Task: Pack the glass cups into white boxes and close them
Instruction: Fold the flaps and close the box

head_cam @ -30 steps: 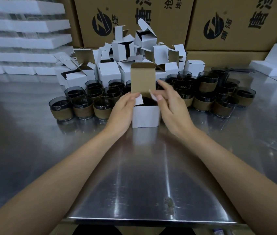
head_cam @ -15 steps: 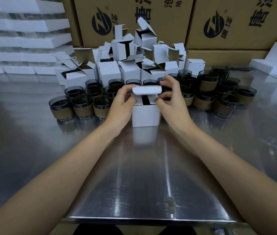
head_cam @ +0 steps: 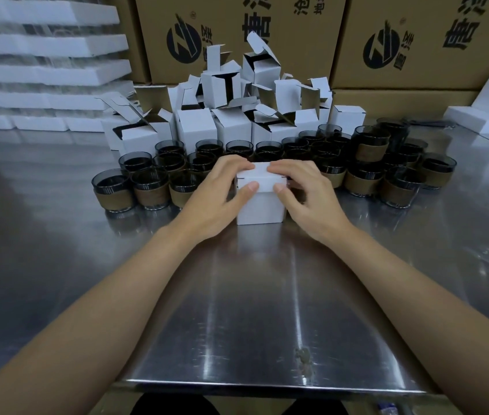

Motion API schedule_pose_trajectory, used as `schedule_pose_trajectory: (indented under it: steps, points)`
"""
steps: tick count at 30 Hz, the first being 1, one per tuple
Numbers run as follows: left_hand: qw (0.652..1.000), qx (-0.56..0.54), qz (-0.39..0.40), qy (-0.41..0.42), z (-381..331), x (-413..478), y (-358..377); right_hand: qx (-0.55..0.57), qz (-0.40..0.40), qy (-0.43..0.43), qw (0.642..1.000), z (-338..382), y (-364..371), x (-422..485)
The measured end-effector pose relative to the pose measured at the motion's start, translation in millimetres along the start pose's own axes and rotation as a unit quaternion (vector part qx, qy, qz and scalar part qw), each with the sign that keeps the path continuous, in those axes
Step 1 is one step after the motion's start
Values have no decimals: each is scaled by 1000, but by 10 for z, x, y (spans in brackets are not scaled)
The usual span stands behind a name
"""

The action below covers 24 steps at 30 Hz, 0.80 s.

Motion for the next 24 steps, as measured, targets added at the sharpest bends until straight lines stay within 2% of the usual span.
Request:
schedule_pose_trajectory:
  steps: [4,7,12,17,24]
  points:
    - [999,-15,-33,-17,-9,33,-17,22,-41,9,999,-4,2,16]
    - [998,-38,-47,-30,-11,52,-33,-11,-55,-7,998,31,22,33]
    - [999,-45,-11,-26,-23,45,-38,-37,-31,-31,998,19,18,30]
    - [998,-35,34,-32,-53,31,-24,-58,-56,-29,996,51,-26,34]
    - [991,-91,61,-81,-17,-2,-15,-108,-35,-79,990,137,8,13]
Point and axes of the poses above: each hand's wrist, its own x-axis towards the middle knuckle, its own y-axis out of the palm, z = x × y, the point moved 6 cm from there along x, towards the middle knuckle, and after that the axes turned 2 degrees about -z, right-handed, at the moved point
